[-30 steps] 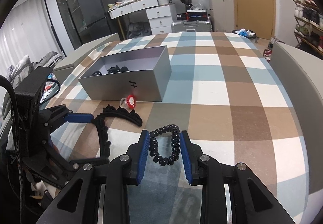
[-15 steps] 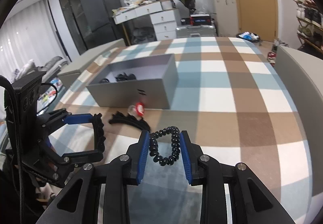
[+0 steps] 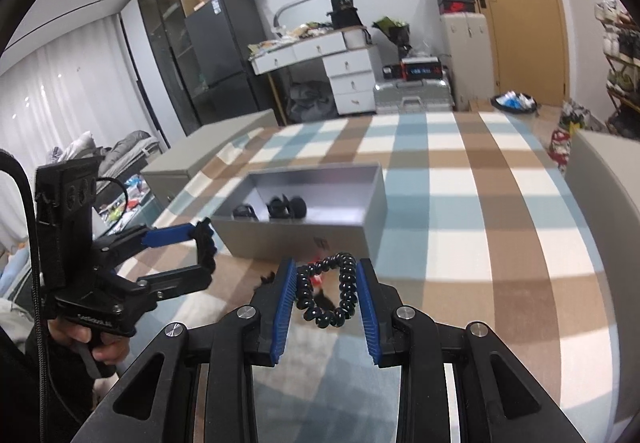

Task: Organize jewelry
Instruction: 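Grasp the black beaded bracelet with the right gripper while the left gripper grasps a black comb clip, then carry the bracelet and comb clip over the grey box and release both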

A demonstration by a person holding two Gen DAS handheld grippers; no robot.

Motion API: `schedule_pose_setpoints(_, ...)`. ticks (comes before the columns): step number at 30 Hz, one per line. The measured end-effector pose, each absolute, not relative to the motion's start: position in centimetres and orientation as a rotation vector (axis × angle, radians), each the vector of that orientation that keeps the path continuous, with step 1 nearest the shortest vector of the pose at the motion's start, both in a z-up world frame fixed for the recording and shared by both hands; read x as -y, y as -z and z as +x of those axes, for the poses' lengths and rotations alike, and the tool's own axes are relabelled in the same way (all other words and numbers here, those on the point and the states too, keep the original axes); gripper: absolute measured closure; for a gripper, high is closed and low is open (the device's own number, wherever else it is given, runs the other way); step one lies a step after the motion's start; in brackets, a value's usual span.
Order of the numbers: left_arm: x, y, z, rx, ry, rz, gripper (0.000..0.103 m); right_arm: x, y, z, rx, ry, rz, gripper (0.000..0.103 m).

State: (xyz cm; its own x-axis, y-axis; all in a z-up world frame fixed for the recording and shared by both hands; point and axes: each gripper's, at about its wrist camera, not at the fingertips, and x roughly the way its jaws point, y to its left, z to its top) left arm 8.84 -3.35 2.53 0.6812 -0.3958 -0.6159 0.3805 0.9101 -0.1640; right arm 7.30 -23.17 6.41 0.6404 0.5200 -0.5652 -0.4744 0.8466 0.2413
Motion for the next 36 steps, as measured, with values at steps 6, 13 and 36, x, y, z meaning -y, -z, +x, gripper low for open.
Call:
schedule_pose_setpoints(6,2.1,-3.2,10.6,-0.675,0.39,-0.075,0.011,21.8,-8.2,8.9,-0.612,-0.594,0.084,0.073)
schedule_pose_setpoints(13,1.2,-2.9,12.6,-0.672,0.328,-0.086,0.011,20.4,-8.6,11.1,-0.594,-0.585,0.101,0.073)
schedule_pose_setpoints(36,2.0,-2.6,15.2,-0.703,0.313,-0.062,0.011,19.0,-6.3,15.5,-0.65,-0.556,0.121,0.073)
